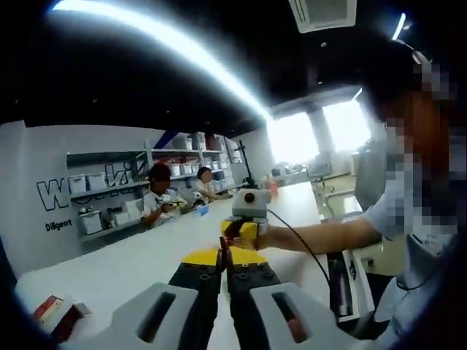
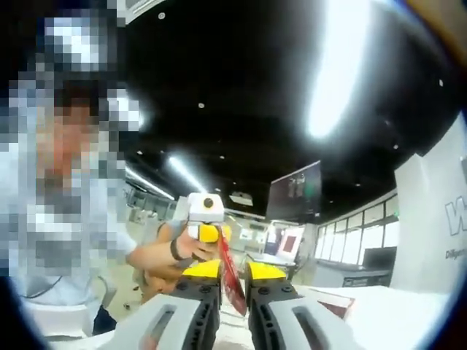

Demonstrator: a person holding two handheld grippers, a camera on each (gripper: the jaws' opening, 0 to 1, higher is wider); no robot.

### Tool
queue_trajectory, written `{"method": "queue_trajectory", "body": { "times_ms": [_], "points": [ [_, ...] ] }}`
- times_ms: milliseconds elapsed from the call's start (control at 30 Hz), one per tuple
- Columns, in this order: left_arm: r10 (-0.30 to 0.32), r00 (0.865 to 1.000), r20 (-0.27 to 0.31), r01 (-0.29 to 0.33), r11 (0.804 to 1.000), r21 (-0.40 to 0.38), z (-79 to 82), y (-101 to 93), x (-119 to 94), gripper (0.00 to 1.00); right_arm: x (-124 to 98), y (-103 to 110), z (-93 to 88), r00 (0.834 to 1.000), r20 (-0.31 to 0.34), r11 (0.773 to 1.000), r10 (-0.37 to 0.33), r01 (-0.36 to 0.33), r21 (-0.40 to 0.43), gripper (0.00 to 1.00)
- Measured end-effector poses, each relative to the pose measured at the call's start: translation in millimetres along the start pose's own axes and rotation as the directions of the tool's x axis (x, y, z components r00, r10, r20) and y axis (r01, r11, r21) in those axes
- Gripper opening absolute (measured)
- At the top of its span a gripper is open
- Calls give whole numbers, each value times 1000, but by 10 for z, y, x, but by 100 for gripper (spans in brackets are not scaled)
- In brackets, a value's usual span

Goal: Tear open the coffee pouch, take out the coffee, and pour the coffee from the pouch into the cup

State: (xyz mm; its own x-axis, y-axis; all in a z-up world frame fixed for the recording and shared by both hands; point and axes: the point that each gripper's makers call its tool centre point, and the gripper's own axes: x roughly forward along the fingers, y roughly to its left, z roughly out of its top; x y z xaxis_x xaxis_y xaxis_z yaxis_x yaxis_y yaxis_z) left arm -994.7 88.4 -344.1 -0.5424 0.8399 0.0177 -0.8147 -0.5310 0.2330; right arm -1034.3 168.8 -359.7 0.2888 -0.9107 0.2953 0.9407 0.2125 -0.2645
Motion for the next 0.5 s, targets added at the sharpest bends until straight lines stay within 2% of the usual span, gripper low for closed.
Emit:
{"method": "queue_trajectory", "body": {
  "times_ms": [167,333,500],
  "points": [
    [-4,1000,14,4,1000,-15,-3,-5,13,5,-38,-1,0,999,29,999,19,-20,40,26],
    [-26,1000,14,27,999,-24,50,-29,36,6,-41,14,34,999,52,999,9,-11,49,26],
    [-41,999,32,42,998,-55,71,-65,30,5,-36,37,-6,999,36,998,15,-18,64,24]
  ]
}}
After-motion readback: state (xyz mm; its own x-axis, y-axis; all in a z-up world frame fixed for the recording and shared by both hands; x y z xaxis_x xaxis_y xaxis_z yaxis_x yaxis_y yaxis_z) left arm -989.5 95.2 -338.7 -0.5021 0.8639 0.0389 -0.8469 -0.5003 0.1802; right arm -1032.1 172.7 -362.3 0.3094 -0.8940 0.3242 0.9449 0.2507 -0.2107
